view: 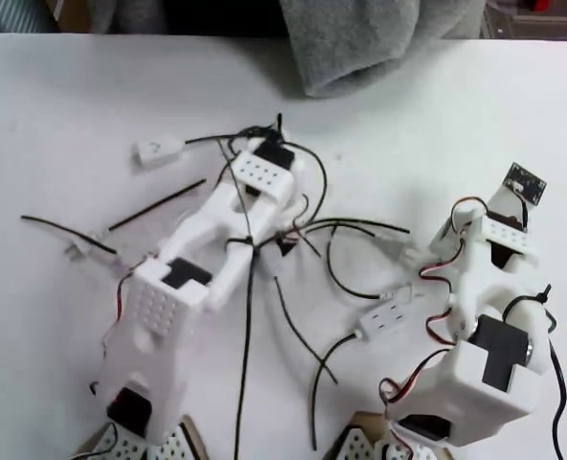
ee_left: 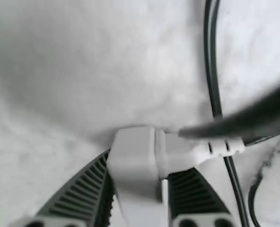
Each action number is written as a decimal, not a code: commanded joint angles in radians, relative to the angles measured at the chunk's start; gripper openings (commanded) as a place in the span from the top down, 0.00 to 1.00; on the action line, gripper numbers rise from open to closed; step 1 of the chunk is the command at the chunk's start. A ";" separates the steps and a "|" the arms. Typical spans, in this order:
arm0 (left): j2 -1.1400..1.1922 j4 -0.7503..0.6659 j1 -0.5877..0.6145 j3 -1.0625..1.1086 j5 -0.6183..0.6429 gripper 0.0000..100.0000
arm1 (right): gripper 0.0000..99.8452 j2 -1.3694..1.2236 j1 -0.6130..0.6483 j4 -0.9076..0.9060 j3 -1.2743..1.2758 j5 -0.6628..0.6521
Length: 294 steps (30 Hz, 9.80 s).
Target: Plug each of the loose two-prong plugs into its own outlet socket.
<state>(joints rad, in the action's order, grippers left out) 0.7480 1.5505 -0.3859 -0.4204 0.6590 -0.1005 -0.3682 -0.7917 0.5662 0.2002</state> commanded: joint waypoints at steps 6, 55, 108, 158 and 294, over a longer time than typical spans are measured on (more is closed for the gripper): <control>-0.021 0.193 0.045 -0.226 0.002 0.98 | 0.66 0.042 0.008 0.013 -0.008 -0.009; 0.383 -0.107 0.507 -1.151 -0.781 0.70 | 0.66 0.042 0.019 0.025 -0.006 -0.009; 0.054 -0.466 0.558 -0.226 -1.665 0.70 | 0.66 0.042 0.033 0.027 -0.006 -0.049; 0.650 -0.028 0.599 -1.223 -1.778 0.98 | 0.66 0.042 0.030 0.039 -0.005 -0.049; -1.354 -0.489 0.073 1.355 -1.019 0.76 | 0.66 0.042 0.053 0.041 0.008 -0.051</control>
<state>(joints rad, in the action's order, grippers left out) -0.5884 1.0457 -0.2708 0.9574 -0.3736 -0.1005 -0.3237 -0.7626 0.5785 0.1573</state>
